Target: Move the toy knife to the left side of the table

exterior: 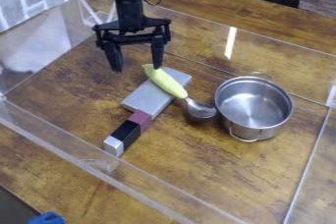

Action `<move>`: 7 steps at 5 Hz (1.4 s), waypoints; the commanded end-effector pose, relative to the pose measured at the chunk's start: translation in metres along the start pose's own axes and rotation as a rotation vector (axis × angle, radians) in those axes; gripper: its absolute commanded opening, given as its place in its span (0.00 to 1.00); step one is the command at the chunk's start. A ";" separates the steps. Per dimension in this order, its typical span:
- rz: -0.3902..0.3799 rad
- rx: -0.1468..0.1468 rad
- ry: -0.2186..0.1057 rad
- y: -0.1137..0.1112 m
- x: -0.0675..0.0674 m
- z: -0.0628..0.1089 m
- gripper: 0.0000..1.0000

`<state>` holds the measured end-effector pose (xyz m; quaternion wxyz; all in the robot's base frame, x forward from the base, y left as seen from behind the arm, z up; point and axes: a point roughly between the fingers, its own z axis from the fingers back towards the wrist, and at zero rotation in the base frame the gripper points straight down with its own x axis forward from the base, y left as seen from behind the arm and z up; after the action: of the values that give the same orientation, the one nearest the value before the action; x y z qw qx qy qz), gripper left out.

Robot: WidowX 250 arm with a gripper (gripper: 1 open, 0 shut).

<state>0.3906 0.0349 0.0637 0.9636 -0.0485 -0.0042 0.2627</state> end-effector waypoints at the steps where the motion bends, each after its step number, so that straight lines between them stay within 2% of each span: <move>1: -0.034 -0.020 -0.049 -0.017 0.002 0.013 1.00; 2: -0.068 -0.015 -0.036 -0.023 0.000 0.004 1.00; 4: -0.071 -0.006 -0.021 -0.026 0.006 -0.006 1.00; 6: 0.081 0.008 -0.024 -0.029 0.013 -0.024 1.00; 7: 0.046 0.015 -0.016 -0.041 0.012 -0.030 0.00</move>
<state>0.4216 0.0145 0.0321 0.9528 -0.0396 -0.0019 0.3010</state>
